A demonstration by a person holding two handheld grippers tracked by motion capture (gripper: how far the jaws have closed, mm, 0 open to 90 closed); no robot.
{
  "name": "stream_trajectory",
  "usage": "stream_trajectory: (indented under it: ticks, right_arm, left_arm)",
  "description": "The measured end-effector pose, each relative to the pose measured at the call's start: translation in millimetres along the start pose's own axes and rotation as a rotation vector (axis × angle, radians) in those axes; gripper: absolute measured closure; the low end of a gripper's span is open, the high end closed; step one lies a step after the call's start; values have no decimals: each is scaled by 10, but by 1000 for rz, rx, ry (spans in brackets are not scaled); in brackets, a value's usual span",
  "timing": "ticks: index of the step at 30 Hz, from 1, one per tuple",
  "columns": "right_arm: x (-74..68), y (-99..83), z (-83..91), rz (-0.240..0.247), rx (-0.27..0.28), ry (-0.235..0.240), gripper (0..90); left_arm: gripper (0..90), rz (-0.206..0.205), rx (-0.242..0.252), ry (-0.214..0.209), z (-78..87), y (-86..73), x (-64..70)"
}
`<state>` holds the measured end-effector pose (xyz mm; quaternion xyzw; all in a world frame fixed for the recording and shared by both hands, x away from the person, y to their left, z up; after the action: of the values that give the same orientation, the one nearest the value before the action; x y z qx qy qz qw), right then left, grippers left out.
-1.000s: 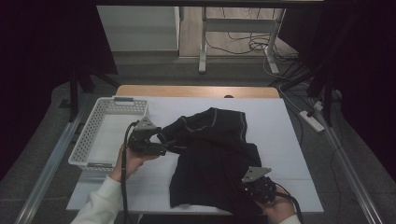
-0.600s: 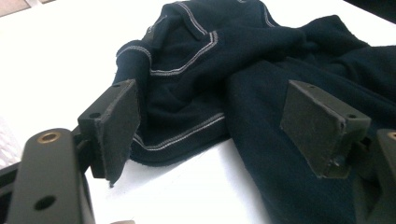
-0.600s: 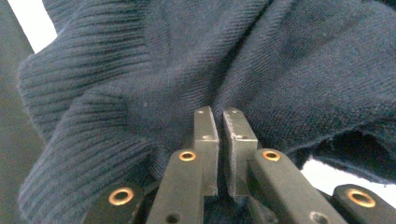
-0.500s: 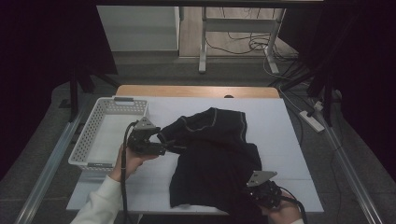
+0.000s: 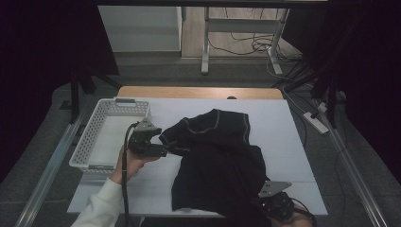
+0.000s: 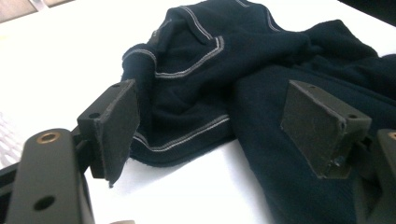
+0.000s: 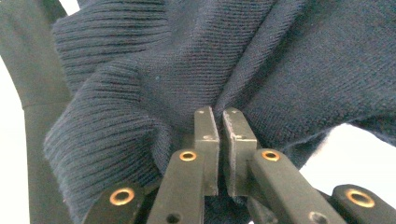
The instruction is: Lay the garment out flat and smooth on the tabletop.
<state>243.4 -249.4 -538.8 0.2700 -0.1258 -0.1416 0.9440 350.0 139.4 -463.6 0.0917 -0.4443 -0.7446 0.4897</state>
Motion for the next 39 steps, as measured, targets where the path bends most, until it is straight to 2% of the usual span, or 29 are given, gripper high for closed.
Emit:
stream_trajectory:
  ticks: [6, 7, 10, 11, 14, 17, 22, 25, 30, 32, 34, 36, 39]
  right_arm:
    - [-32, -28, 24, -10, 18, -3, 831]
    - [-26, -19, 24, -12, 30, -10, 797]
    - [3, 68, 39, -36, 72, -31, 570]
    - [16, 120, 54, -50, 101, -37, 516]
    - [29, 263, 65, -60, 173, -43, 443]
    - [23, 357, -18, -43, 165, -52, 384]
    - [33, 505, -210, -10, 136, -40, 356]
    - [66, 565, -308, 3, 106, -48, 354]
    - [196, 585, -425, -19, 73, -75, 379]
    - [223, 585, -472, -31, 55, -71, 396]
    - [231, 592, -517, -24, 43, -68, 422]
    - [229, 600, -527, -28, 50, -45, 501]
    - [223, 582, -511, -33, 62, 6, 680]
  left_arm:
    - [205, 2, 4, -2, 21, 10, -11]
    - [205, 3, 5, -6, 23, 13, -9]
    - [204, 7, 7, -10, 24, 21, -5]
    - [204, 7, 6, -10, 22, 22, -3]
    - [203, 6, 7, -10, 20, 25, 5]
    - [203, 5, 6, -12, 14, 25, 13]
    - [203, 3, 1, -12, -1, 17, 13]
    - [203, 2, 0, -14, -8, 18, 17]
    - [203, 0, -5, -20, -23, 18, 37]
    - [203, 2, -3, -31, -16, 25, 49]
    - [203, 2, 1, -32, -12, 33, 56]
    - [203, 2, 1, -34, -9, 32, 58]
    - [203, 3, -1, -33, -11, 24, 57]
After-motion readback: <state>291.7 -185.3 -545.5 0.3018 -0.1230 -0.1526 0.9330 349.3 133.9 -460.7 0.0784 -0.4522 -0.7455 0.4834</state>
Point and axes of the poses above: each handheld gripper's, and its own axes: z roughly backward along the jaws, y roughly out of its top, x roughly to its right, the point moved 4 cm from there along -z, roughly forward along the jaws, and after that the axes turned 14 degrees about z, right-handed, at the moved point
